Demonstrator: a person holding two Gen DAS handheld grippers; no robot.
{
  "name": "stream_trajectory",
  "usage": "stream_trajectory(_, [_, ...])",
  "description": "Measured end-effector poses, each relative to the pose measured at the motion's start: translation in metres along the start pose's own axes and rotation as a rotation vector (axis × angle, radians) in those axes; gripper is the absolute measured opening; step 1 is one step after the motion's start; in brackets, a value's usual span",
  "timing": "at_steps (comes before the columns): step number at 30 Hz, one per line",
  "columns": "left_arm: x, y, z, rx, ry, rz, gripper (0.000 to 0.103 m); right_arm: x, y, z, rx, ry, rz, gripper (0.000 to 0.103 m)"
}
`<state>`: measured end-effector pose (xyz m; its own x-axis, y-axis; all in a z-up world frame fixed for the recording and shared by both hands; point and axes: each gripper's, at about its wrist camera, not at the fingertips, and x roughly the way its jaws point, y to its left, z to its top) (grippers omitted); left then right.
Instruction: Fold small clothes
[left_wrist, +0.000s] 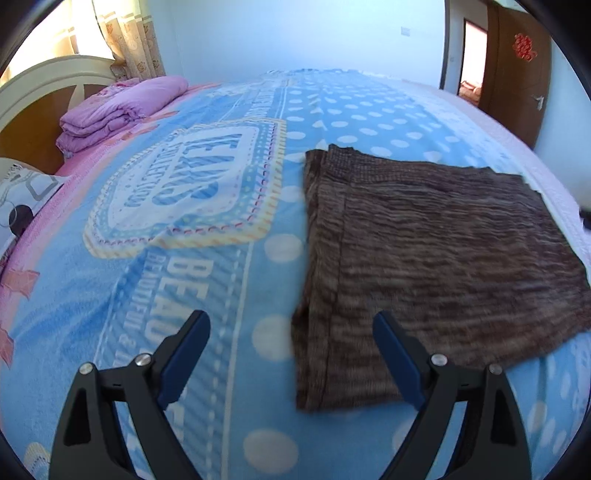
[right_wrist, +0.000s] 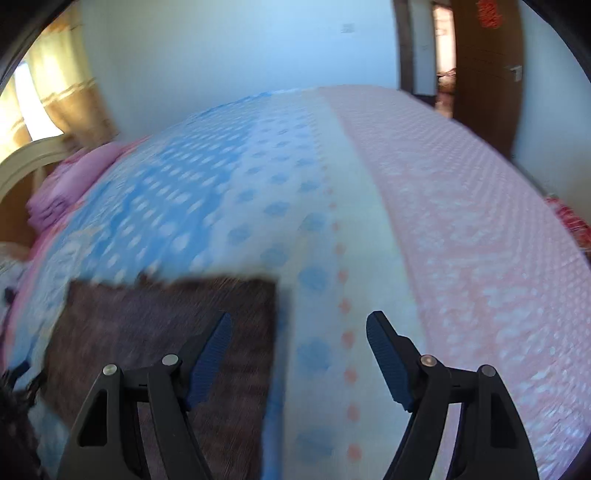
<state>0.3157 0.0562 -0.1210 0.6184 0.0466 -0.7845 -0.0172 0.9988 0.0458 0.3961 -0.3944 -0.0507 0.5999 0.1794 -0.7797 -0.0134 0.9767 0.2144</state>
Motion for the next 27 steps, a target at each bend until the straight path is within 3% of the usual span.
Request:
stream_trajectory(4, [-0.006,0.006,-0.014,-0.002,-0.02,-0.038,0.082,-0.029,0.003,-0.069,0.024,0.047,0.11,0.076])
stream_trajectory(8, [-0.002,0.004,-0.018,-0.006,-0.011,-0.075,0.07,-0.037,0.005,-0.111,0.022,0.063,0.139,0.076])
stream_trajectory(14, [0.002,0.0,-0.013,-0.025,-0.031,-0.105,0.048,-0.03,0.007,-0.133,0.019,0.077,0.143,0.071])
stream_trajectory(18, [0.005,-0.007,-0.014,-0.015,-0.013,-0.151,0.028,-0.024,0.013,-0.132,-0.006,0.067,0.128,0.065])
stream_trajectory(20, [0.005,-0.008,-0.017,-0.014,-0.02,-0.151,0.02,-0.023,0.015,-0.131,-0.019,0.063,0.125,0.056])
stream_trajectory(21, [0.004,-0.008,-0.019,-0.011,-0.021,-0.154,0.011,-0.023,0.016,-0.13,-0.019,0.061,0.125,0.055])
stream_trajectory(24, [-0.002,-0.008,-0.023,0.008,-0.032,-0.175,0.005,-0.022,0.021,-0.132,-0.042,0.064,0.132,0.043])
stream_trajectory(27, [-0.014,-0.006,-0.025,0.015,-0.078,-0.187,0.004,-0.023,0.03,-0.135,-0.082,0.063,0.14,0.021])
